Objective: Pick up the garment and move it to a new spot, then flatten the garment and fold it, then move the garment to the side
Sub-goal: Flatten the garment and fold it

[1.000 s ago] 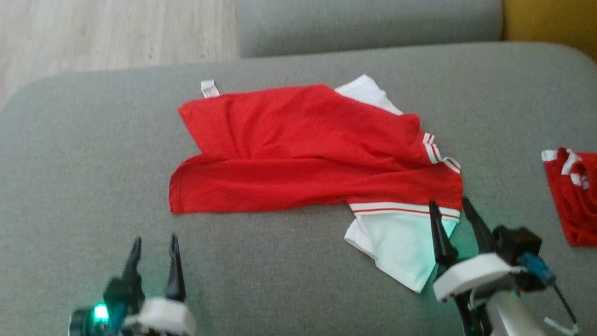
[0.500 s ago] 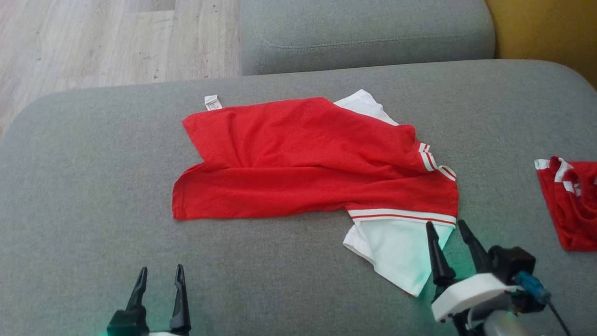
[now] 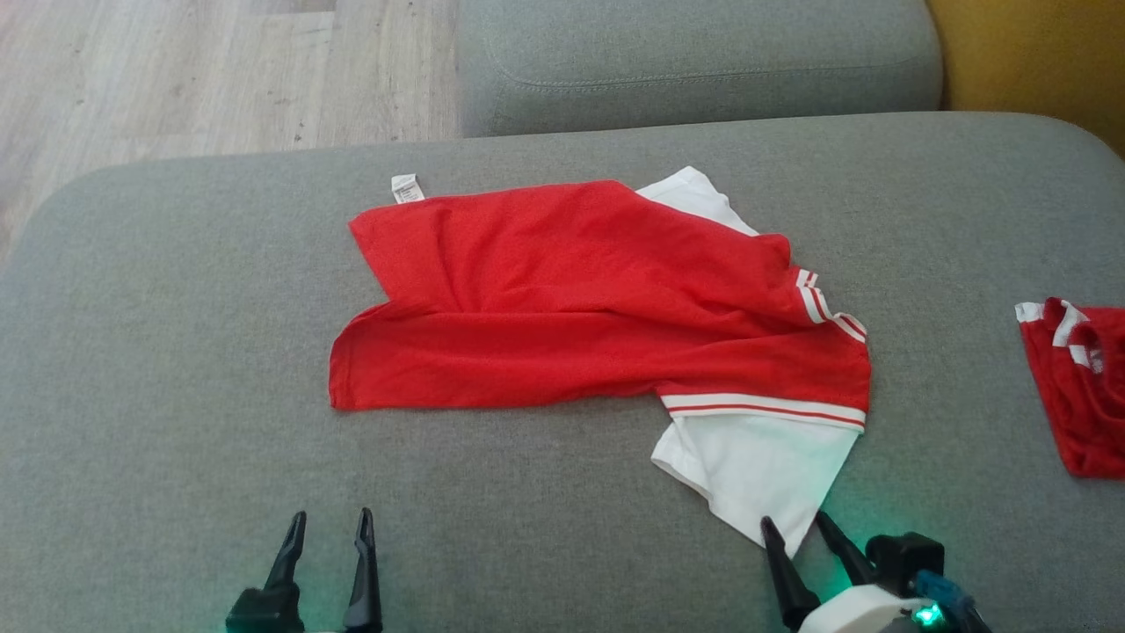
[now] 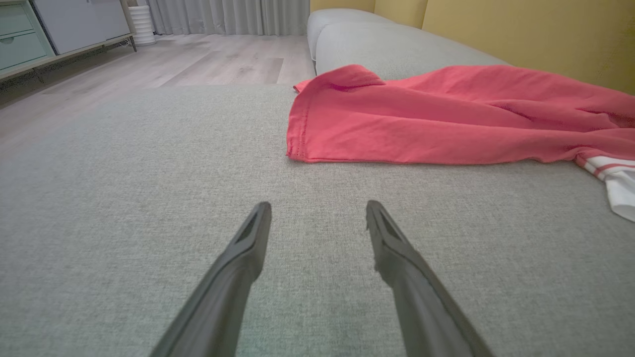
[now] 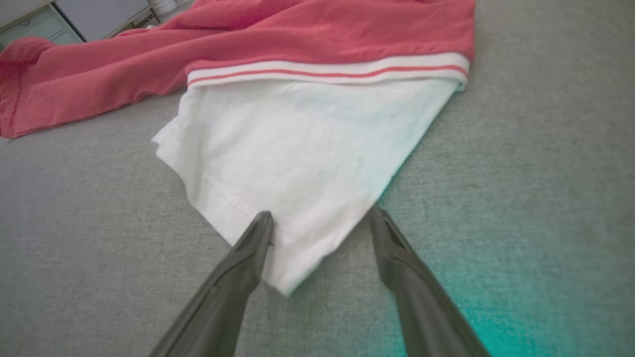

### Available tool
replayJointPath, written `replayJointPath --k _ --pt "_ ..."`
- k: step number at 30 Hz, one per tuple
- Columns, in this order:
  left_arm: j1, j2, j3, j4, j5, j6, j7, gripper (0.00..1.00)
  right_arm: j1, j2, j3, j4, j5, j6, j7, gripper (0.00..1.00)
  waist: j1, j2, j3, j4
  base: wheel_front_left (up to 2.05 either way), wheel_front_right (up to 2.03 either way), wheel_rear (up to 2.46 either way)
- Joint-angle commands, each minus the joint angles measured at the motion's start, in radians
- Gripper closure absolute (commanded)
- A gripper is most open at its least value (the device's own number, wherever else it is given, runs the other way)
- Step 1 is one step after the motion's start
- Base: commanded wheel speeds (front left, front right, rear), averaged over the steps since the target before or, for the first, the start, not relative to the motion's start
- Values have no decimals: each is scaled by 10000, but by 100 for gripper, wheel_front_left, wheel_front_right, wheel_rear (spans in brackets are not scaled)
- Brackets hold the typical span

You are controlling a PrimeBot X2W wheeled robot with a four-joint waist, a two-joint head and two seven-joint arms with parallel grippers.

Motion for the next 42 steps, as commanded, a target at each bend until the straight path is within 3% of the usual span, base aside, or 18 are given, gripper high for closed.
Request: replayJointPath --k 1,7,8,9,10,11,14,17,22,27,42 --pt "-472 2 322 -232 -42 -10 -53 0 -166 -1 436 270 32 -7 39 0 1 -1 20 14 0 0 0" --pt "-576 2 367 -189 -6 -66 -53 0 -377 -1 1405 854 786 -7 39 0 1 -1 114 82 0 0 0" --pt "-593 2 366 -177 -8 -81 -53 0 -433 -1 1606 983 907 -7 39 6 1 -1 131 88 0 0 0" --pt "-593 2 366 -177 -8 -81 -53 0 -433 -1 1606 983 907 -7 39 6 1 -1 131 88 0 0 0" --pt "-610 2 364 -166 -14 -95 -53 0 -505 -1 1796 1137 1015 -7 39 63 1 -1 146 91 0 0 0" --pt "-626 2 362 -157 -24 -104 -53 0 -587 -1 1963 1285 1118 -7 39 100 1 -1 157 95 0 0 0" --pt "-682 1 357 -162 -86 -136 -53 0 -862 -1 2136 1625 1339 -7 39 100 1 -1 206 92 0 0 0" --pt "-850 1 433 -176 -339 -248 -53 0 -1108 -26 1554 1637 1130 -7 39 100 1 -1 325 41 0 0 0" --pt "-1465 1 698 -24 -936 -648 -53 0 -918 -656 -1 768 398 -7 39 100 1 -1 589 -217 0 0 0" --pt "-1983 1 986 556 -1432 -929 -53 0 -748 -912 -634 -153 -31 -7 39 100 1 -1 875 -597 0 0 0" --pt "-3770 1 1705 2424 -1393 -1364 -53 0 -1168 -682 -558 -1747 -308 -7 39 100 1 -1 1926 -1194 0 0 0"
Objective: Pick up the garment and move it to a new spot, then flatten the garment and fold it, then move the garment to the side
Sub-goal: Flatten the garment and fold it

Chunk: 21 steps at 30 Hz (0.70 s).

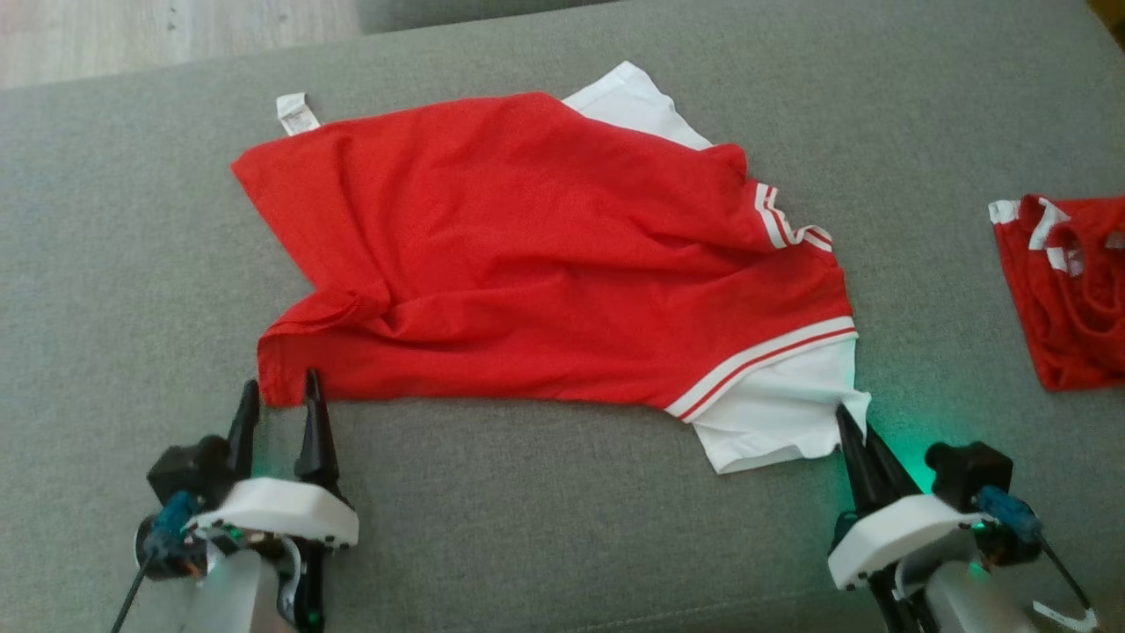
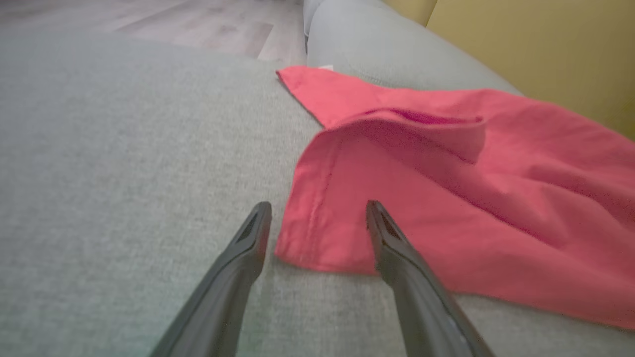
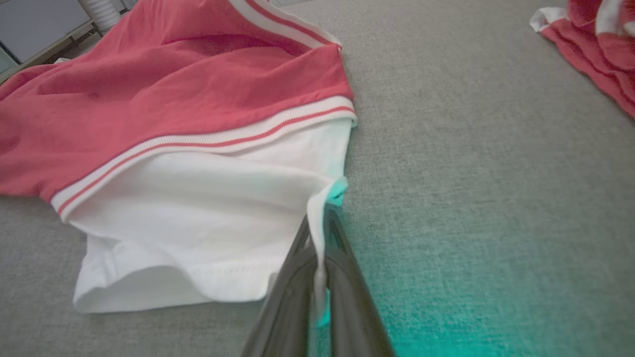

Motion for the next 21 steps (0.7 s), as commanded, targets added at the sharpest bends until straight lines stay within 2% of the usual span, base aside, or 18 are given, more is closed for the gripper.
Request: replayJointPath --k 1,4,6,13,21 --pt "-311 89 397 47 125 -43 -53 0 -390 -11 275 -355 -46 -34 -28 100 -2 0 92 -65 0 0 0" --pt "-528 101 374 723 189 -52 -53 1 -492 -20 271 -667 32 -34 -28 100 -2 0 158 -105 0 0 0" --pt "-640 102 210 998 174 -55 -53 100 -540 -15 272 -936 119 -34 -28 100 -2 0 148 -120 0 0 0" --pt "-628 178 -298 766 -278 -57 -53 100 -675 42 238 -1856 417 -34 -28 100 -2 0 -188 -119 0 0 0" --pt "-774 645 -146 -1546 -612 -58 -53 100 -1512 1 -73 -3152 873 -34 -28 100 -2 0 -948 -17 0 0 0"
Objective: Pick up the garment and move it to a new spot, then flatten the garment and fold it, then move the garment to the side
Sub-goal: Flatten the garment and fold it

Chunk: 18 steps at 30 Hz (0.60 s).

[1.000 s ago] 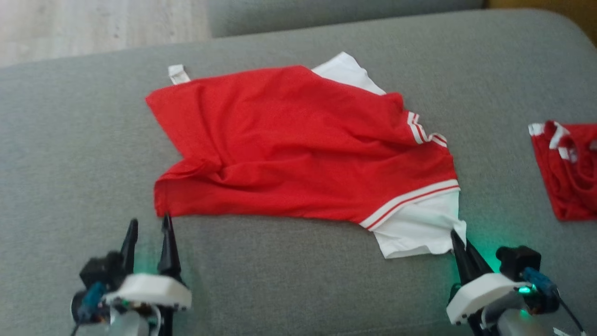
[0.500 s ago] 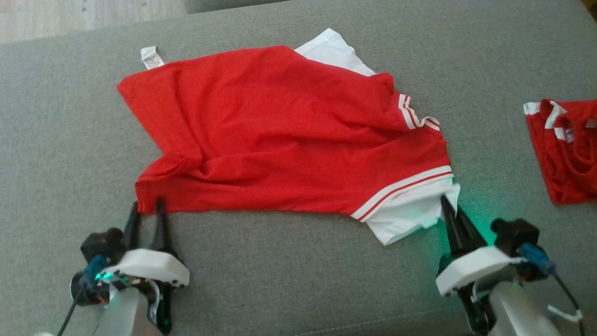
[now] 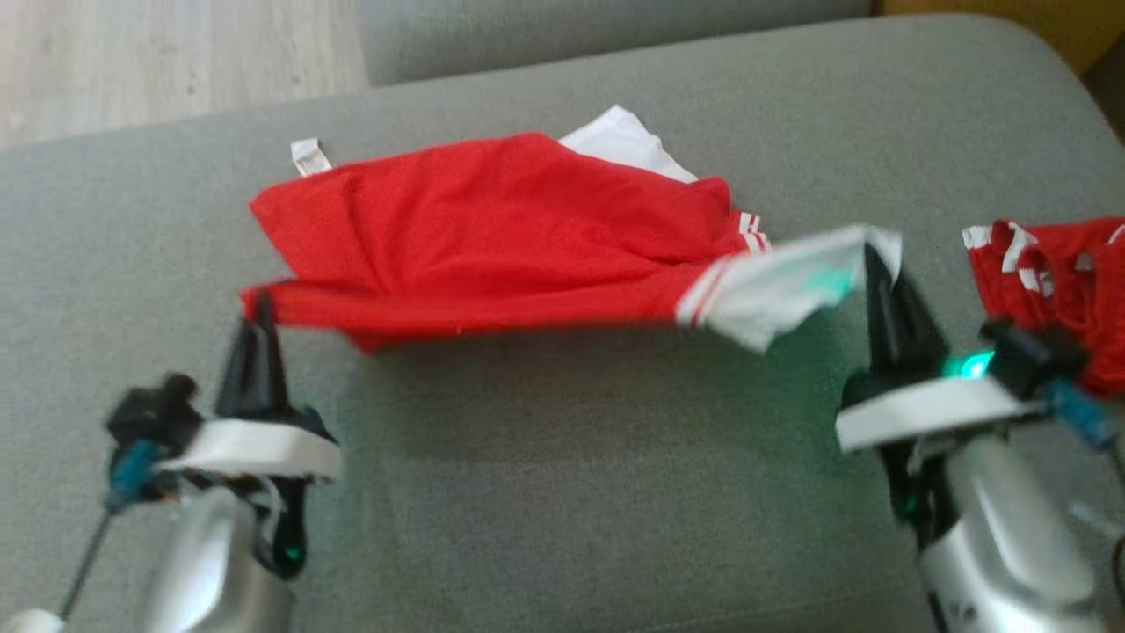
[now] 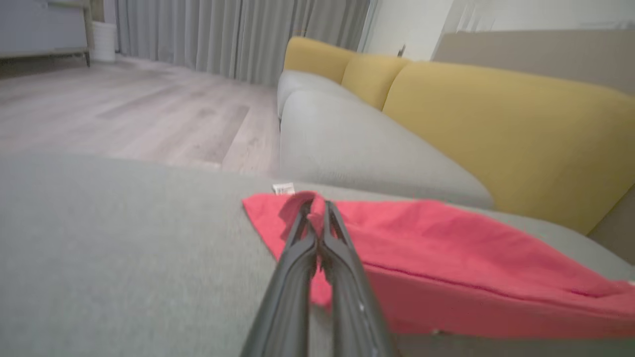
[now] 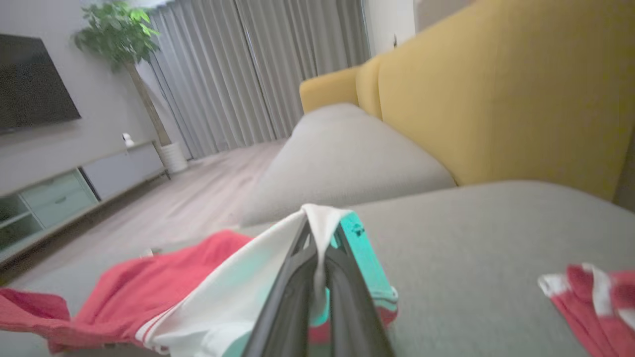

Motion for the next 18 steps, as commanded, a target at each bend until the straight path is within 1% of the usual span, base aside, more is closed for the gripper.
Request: replayJointPath --k 1,6,12,18 --pt "-392 448 368 -695 -179 19 -53 100 -778 -166 176 -608 85 -21 -40 100 0 0 -257 80 0 0 0" --pt "-973 1031 183 -1843 -485 18 -53 100 -2053 -665 268 -1220 557 -21 -40 100 0 0 -648 316 0 0 0" --pt "-1942 1978 -456 -2306 -1212 18 -31 100 -3655 -1448 548 -1655 1140 -21 -40 100 0 0 -1088 628 0 0 0" --pt "-2830 2713 -811 -3140 -1582 18 653 100 -4701 -1927 675 -1861 1742 -21 -40 100 0 0 -1320 851 0 0 0"
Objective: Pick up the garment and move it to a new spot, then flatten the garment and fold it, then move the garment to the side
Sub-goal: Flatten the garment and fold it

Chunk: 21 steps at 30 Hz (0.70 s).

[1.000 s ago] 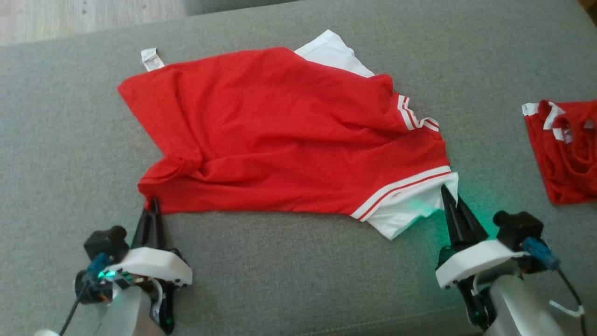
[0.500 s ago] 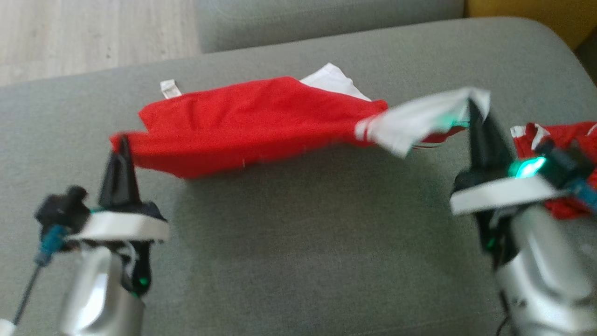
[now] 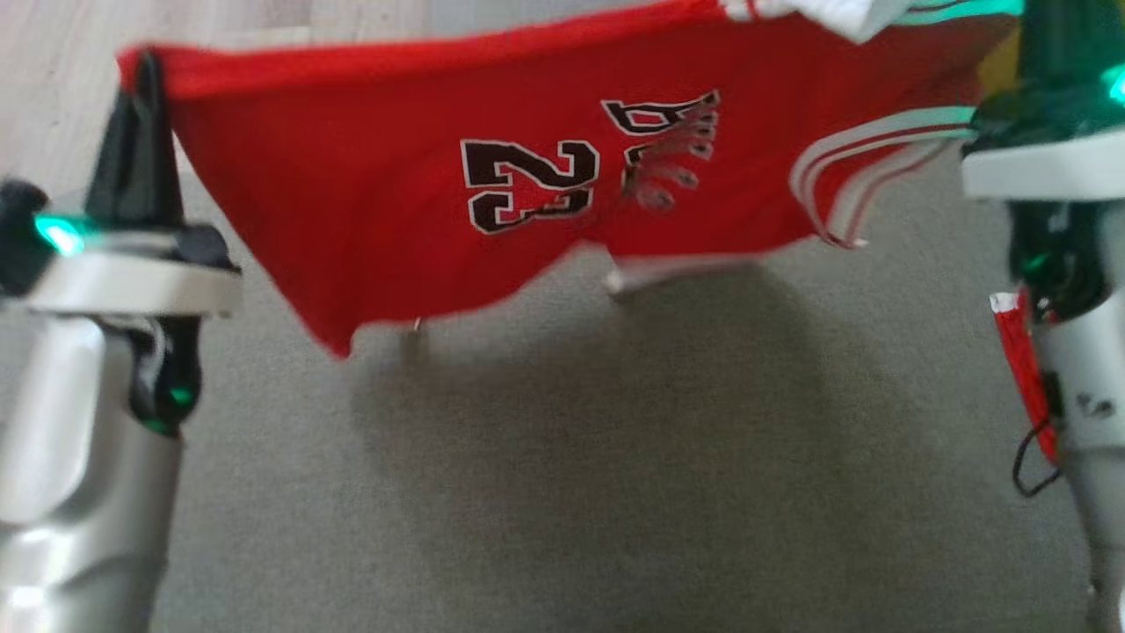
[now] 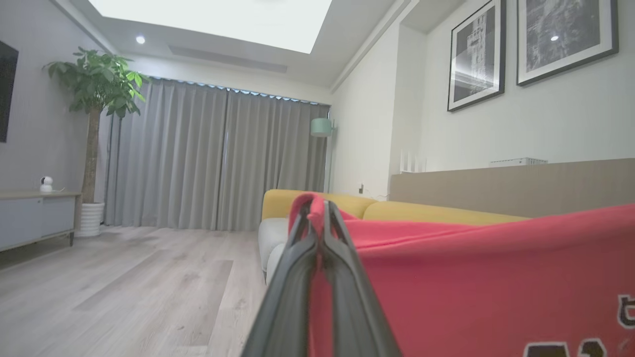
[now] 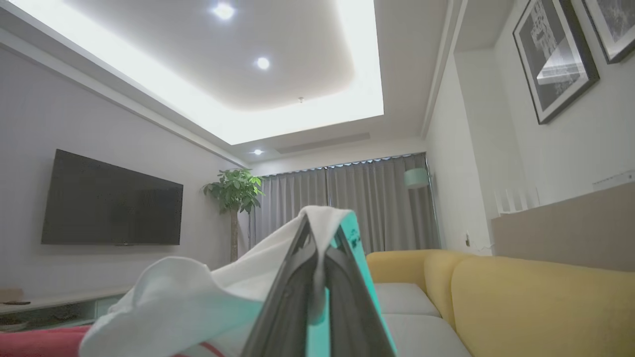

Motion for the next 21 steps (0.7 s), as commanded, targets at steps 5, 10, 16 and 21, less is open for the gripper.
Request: replayJointPath --k 5,10,16,21 --pt "-1448 811 357 -1105 -119 167 968 100 -1406 -356 184 -544 289 -19 310 100 1 0 153 180 0 0 0" --pt "-2292 803 201 -957 -90 429 1775 100 -2539 -250 307 135 92 -19 850 100 1 0 896 231 0 0 0" --pt "-3546 466 118 305 36 668 1561 100 -4075 38 325 1850 -464 -19 732 100 1 0 1896 326 0 0 0" --pt "-5193 253 187 2031 475 978 248 100 -5973 337 -92 3450 -1284 -19 142 100 1 0 2604 389 0 0 0"
